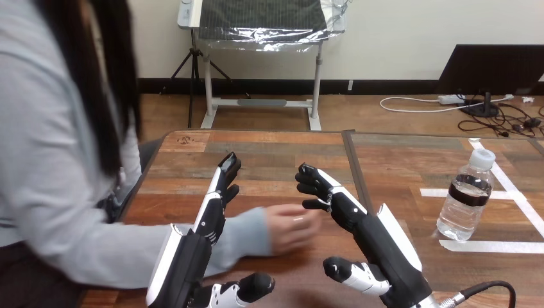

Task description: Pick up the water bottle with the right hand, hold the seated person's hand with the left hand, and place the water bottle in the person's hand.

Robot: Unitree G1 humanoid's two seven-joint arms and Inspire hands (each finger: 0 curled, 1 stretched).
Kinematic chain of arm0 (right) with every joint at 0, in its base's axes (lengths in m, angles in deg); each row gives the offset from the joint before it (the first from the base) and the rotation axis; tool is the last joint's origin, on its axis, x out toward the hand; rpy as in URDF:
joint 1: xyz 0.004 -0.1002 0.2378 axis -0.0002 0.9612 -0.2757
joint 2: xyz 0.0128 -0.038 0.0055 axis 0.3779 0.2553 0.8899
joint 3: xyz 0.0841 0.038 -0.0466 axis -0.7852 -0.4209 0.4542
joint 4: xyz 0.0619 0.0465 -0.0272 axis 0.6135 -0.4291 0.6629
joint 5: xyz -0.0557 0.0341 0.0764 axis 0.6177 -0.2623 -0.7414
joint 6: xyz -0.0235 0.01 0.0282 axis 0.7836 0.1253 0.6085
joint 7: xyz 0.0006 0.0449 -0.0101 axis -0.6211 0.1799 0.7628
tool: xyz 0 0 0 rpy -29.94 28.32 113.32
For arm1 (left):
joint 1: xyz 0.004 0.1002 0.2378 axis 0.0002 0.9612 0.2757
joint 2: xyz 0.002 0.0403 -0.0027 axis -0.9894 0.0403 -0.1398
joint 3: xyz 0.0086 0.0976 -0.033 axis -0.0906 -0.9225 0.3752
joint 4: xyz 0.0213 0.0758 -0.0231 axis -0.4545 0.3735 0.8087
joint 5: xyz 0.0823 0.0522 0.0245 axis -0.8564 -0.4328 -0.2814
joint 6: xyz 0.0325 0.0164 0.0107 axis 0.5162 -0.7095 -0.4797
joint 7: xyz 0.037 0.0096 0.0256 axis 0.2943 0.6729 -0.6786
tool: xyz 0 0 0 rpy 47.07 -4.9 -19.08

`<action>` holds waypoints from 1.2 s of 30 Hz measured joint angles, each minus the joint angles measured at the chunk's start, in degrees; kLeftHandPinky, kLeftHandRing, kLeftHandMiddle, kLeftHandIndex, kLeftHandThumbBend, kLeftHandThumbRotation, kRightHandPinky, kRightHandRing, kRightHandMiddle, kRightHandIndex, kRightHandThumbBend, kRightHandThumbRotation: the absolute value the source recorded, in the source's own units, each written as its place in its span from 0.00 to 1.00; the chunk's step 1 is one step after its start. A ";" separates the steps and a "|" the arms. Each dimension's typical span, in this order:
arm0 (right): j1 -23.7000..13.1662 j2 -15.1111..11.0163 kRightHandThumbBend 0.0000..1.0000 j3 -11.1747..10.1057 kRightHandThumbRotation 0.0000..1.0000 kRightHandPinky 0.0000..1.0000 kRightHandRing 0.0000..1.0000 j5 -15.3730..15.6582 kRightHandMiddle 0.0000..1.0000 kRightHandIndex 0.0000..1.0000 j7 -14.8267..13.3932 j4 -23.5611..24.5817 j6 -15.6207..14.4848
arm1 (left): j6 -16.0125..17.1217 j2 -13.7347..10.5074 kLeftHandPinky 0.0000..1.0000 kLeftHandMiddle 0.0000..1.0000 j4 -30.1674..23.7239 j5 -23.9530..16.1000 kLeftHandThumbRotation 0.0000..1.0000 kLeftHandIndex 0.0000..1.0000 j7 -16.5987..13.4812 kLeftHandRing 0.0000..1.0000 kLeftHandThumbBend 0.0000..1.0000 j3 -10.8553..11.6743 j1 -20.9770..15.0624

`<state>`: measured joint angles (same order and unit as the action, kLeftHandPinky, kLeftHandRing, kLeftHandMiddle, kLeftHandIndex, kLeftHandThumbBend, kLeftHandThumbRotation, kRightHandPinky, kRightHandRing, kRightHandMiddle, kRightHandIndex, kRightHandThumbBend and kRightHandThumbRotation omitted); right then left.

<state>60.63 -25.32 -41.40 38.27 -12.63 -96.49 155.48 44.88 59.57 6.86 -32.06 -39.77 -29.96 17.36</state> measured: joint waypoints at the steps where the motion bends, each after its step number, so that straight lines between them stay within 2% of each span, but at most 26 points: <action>1: 0.00 0.00 1.00 0.00 0.87 0.81 0.88 0.00 0.91 0.92 0.00 0.00 0.00 | 0.00 -0.01 0.96 1.00 0.00 0.02 0.72 1.00 0.06 1.00 1.00 0.02 0.00; 22: 0.00 0.03 1.00 -0.01 0.86 0.81 0.89 -0.02 0.91 0.92 -0.23 0.00 -0.01 | 0.00 -0.05 0.95 1.00 0.00 0.03 0.73 1.00 0.97 1.00 1.00 1.31 0.01; 36: -0.01 0.03 1.00 -0.02 0.85 0.81 0.89 0.06 0.91 0.91 -0.76 0.00 -0.05 | 0.00 -0.06 0.96 1.00 0.00 2.02 0.71 1.00 2.78 1.00 1.00 1.30 0.01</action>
<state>60.62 -25.29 -41.42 38.34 -13.39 -96.49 155.44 44.88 59.51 6.86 -30.04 -36.98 -28.66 17.37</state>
